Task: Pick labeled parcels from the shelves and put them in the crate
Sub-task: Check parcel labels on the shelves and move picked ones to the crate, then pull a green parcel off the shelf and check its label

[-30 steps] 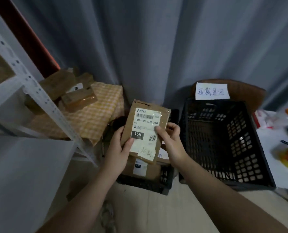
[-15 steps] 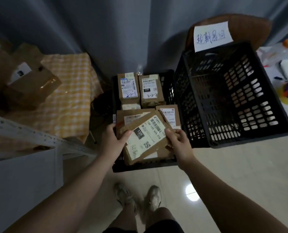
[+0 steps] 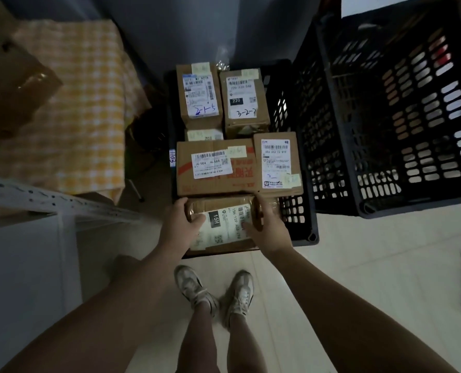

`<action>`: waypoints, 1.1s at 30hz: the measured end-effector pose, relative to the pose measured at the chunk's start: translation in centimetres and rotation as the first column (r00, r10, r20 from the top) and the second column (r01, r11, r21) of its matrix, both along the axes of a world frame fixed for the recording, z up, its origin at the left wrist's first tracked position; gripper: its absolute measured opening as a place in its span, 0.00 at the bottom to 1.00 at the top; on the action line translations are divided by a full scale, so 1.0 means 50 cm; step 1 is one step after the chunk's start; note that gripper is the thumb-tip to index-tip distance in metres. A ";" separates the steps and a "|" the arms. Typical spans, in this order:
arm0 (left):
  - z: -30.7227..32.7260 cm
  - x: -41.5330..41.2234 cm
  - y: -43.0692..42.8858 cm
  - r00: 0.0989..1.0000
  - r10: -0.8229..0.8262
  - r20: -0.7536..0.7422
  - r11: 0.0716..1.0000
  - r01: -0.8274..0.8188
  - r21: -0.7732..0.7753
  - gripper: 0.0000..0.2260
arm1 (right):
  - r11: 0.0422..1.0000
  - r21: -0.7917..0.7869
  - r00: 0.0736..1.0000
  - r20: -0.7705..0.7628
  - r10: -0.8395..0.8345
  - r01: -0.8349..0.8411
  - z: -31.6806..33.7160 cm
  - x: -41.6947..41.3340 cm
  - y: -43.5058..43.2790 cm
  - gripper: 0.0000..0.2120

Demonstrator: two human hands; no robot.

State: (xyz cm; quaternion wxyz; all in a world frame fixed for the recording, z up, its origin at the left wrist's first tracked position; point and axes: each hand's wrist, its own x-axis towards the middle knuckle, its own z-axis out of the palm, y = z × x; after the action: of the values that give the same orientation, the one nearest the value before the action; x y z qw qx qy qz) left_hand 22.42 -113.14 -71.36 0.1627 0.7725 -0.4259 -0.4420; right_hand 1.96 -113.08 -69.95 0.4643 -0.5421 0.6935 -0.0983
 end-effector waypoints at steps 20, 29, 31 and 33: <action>-0.040 0.024 -0.010 0.819 -0.340 0.462 0.927 0.375 0.017 0.22 | 0.891 0.053 0.736 -0.542 0.405 -0.451 -0.060 0.045 -0.068 0.22; 0.124 0.051 -0.004 0.716 -0.393 0.577 0.883 0.468 0.020 0.15 | 0.779 -0.015 0.646 -0.570 0.509 -0.627 0.064 0.064 -0.081 0.16; 0.197 0.056 -0.016 0.672 -0.378 0.637 0.867 0.498 -0.010 0.14 | 0.738 -0.068 0.631 -0.574 0.521 -0.671 0.124 0.074 -0.096 0.16; 0.276 0.062 -0.022 0.627 -0.336 0.703 0.856 0.514 -0.049 0.14 | 0.675 -0.142 0.612 -0.583 0.534 -0.724 0.192 0.085 -0.115 0.15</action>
State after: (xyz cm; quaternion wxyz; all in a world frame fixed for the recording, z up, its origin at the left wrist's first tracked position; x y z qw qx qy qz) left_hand 25.53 -114.26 -57.57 -0.0179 0.7280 -0.6776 -0.1026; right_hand 6.23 -118.84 -60.33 0.1647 -0.8356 0.5162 0.0902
